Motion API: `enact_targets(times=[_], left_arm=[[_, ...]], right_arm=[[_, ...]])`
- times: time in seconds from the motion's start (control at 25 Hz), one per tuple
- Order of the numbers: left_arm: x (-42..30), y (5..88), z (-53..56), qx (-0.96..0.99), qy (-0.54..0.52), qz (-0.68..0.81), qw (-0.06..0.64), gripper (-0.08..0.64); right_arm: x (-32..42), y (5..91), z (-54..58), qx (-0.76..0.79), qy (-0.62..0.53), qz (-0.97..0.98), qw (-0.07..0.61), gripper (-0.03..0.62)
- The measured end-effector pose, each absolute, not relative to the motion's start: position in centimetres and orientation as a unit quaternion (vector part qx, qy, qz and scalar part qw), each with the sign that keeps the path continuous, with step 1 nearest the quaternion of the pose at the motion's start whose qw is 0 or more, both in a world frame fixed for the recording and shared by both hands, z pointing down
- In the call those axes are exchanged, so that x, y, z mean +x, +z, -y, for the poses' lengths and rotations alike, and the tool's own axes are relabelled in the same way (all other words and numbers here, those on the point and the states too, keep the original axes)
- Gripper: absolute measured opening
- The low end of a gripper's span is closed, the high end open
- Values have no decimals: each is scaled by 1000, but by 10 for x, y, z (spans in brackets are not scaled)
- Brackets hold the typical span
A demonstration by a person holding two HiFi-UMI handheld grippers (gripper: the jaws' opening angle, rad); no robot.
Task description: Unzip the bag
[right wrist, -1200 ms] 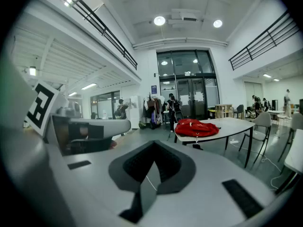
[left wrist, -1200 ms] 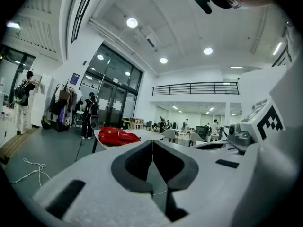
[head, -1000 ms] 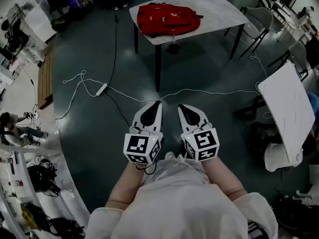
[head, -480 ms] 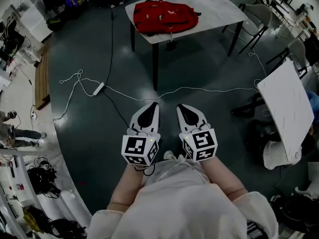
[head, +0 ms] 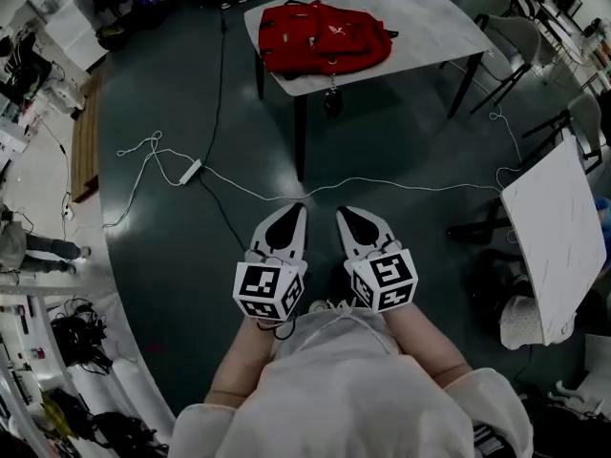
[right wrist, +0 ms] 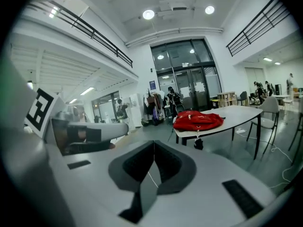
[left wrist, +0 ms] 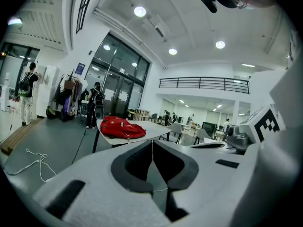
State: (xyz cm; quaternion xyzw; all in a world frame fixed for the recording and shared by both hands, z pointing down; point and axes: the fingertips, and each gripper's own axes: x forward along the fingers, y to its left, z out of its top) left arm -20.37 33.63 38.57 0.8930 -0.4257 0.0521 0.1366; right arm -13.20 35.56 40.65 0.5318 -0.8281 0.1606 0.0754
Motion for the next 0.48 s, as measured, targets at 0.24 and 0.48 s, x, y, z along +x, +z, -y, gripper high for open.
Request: enact_targets(times=[0.24, 0.48], left_arm=[[-166, 391, -265, 883, 54, 443, 143, 21], [-110, 388, -197, 880, 49, 446, 159, 21]], right_arm=[[-96, 406, -283, 509, 156, 843, 81, 28], [-41, 405, -212, 496, 166, 848, 92, 28]])
